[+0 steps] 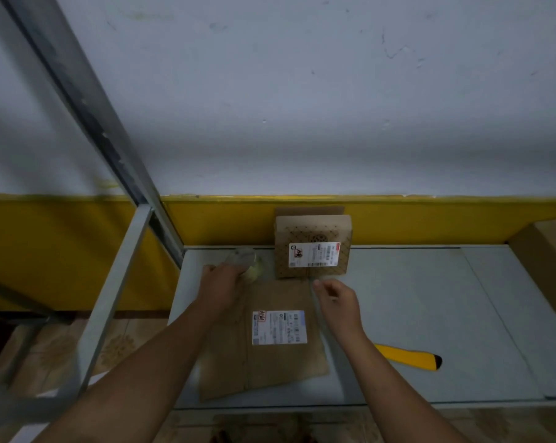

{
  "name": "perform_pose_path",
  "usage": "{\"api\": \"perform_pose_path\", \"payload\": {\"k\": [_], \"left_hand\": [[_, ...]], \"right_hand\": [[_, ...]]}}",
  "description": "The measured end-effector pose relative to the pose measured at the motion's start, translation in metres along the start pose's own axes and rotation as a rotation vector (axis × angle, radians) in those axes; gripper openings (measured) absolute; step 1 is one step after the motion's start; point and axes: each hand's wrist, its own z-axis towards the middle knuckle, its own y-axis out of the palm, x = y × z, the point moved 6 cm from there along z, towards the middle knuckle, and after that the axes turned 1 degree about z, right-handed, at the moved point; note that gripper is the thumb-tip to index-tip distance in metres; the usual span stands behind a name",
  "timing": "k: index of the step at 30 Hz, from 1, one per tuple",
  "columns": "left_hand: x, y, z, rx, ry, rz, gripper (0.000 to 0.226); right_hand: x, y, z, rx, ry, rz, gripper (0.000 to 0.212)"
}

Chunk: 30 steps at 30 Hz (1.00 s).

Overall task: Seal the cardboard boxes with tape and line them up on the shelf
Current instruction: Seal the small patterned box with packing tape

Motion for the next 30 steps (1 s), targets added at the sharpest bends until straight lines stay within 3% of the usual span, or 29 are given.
{"api": "perform_pose_path", "payload": {"k": [5, 7, 9, 11, 13, 16, 20, 25, 27, 30], "left_hand": [[0.035, -0.067, -0.057, 0.080, 0.344, -0.199, 0.013], [0.045, -0.090, -0.085, 0.133, 0.499, -0.229, 0.009], [0.037, -0.097, -0.102, 0.096, 0.527, -0.248, 0.017], [0.026, -0.098, -0.114, 0.083, 0.540, -0.224, 0.025], [0.026, -0.105, -0.125, 0.085, 0.569, -0.214, 0.026], [0.033, -0.117, -0.135, 0.127, 0.575, -0.185, 0.022], [0.031, -0.120, -0.140, 0.162, 0.555, -0.196, 0.015], [0.031, -0.114, -0.139, 0.159, 0.489, -0.189, 0.022], [0.033, -0.114, -0.139, 0.140, 0.504, -0.217, 0.021], [0.035, -0.114, -0.139, 0.065, 0.542, -0.254, 0.027]], "right_hand": [[-0.052, 0.020, -0.017, -0.248, -0.118, 0.024, 0.012], [-0.075, 0.027, -0.021, -0.355, -0.116, 0.075, 0.042], [-0.096, 0.031, -0.024, -0.472, -0.124, 0.048, 0.083], [-0.117, 0.035, -0.028, -0.588, -0.158, 0.008, 0.103], [-0.134, 0.038, -0.033, -0.653, -0.198, -0.024, 0.098], [-0.151, 0.043, -0.044, -0.643, -0.289, -0.092, 0.070], [-0.163, 0.043, -0.063, -0.402, -0.517, -0.231, 0.045], [-0.160, 0.055, -0.080, -0.270, -0.661, -0.306, 0.041], [-0.160, 0.055, -0.083, -0.254, -0.617, -0.231, 0.036], [-0.154, 0.039, -0.066, -0.291, -0.308, 0.083, 0.022]]}}
